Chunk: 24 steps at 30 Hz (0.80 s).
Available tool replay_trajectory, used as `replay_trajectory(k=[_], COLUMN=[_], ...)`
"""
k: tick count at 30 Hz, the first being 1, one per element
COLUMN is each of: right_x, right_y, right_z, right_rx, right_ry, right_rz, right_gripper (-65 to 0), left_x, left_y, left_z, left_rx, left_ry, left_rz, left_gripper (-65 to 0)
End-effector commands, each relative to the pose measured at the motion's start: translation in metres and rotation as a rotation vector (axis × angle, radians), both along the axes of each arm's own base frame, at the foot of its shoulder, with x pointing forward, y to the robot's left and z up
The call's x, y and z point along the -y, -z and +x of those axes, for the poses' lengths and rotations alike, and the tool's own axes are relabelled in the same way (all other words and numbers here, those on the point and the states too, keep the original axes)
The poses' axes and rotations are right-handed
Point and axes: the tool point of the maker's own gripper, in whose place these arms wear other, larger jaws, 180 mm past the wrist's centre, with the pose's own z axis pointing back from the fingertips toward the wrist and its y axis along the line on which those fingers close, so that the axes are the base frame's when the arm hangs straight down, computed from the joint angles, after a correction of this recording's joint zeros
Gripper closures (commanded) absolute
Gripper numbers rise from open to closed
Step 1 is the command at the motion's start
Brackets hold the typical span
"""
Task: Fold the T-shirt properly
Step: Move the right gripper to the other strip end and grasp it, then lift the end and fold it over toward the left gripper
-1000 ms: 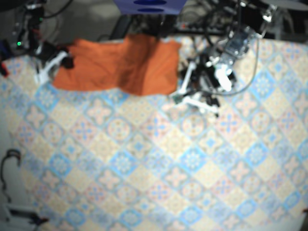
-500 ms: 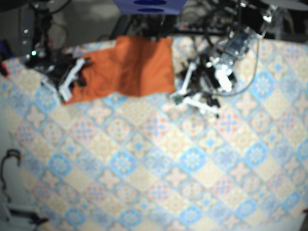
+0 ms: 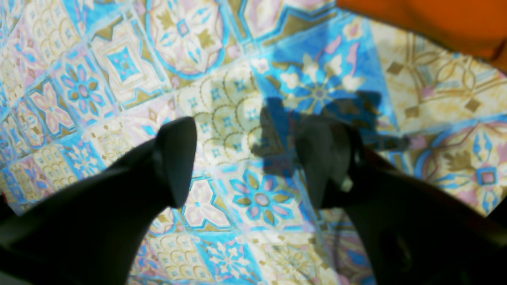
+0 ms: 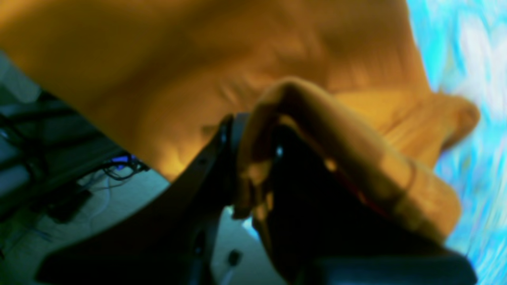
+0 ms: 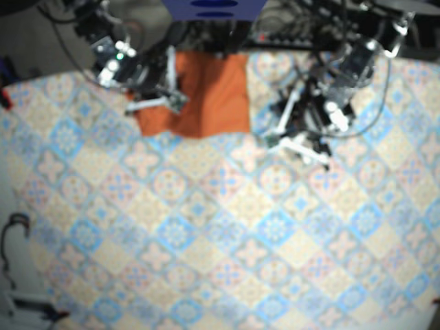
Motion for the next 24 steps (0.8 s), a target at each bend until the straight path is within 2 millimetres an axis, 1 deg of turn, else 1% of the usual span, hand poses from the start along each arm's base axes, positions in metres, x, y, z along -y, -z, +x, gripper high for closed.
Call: replay_trajectory(k=[1, 2, 3, 5, 8, 13, 15, 18, 24], right_x=[-0.009, -0.017, -0.021, -0.024, -0.032, -0.033, -0.027, -0.021, -0.025], right_y=[-0.008, -0.009, -0.01, -0.012, -0.02, -0.028, -0.03, -0.032, -0.037], right_z=[0.004, 0.005, 0.006, 0.009, 0.018, 0.035, 0.043, 0.048, 0.05], right_rx=[0.034, 0.044, 0.048, 0.06, 0.088, 0.126, 0.141, 0.149, 0.163], right_ry=[-0.022, -0.03, -0.031, -0.033, -0.029, -0.013, 0.01, 0.028, 0.019], right_rz=[0.019, 0.025, 0.026, 0.028, 0.049, 0.06, 0.052, 0.046, 0.053], right_gripper=[0.0, 0.0, 0.0, 0.0, 0.0, 0.0, 0.0, 0.0, 0.0], left_x=[-0.003, -0.003, -0.005, -0.01, -0.017, -0.016, -0.017, -0.022, -0.025], left_y=[-0.007, -0.007, -0.004, 0.003, 0.015, 0.026, 0.027, 0.031, 0.032], left_z=[0.006, 0.006, 0.005, 0.003, -0.001, -0.008, -0.009, -0.013, -0.013], left_rx=[0.028, 0.027, 0.017, -0.002, -0.039, -0.063, -0.059, -0.053, -0.053], left_ry=[0.003, 0.003, -0.002, -0.011, -0.028, -0.024, -0.021, -0.011, -0.011], left_rz=[0.004, 0.005, 0.009, 0.021, 0.036, 0.011, 0.023, 0.07, 0.08], left_gripper=[-41.4, -41.4, -41.4, -41.4, -41.3, -41.2, -41.2, -41.2, -41.2])
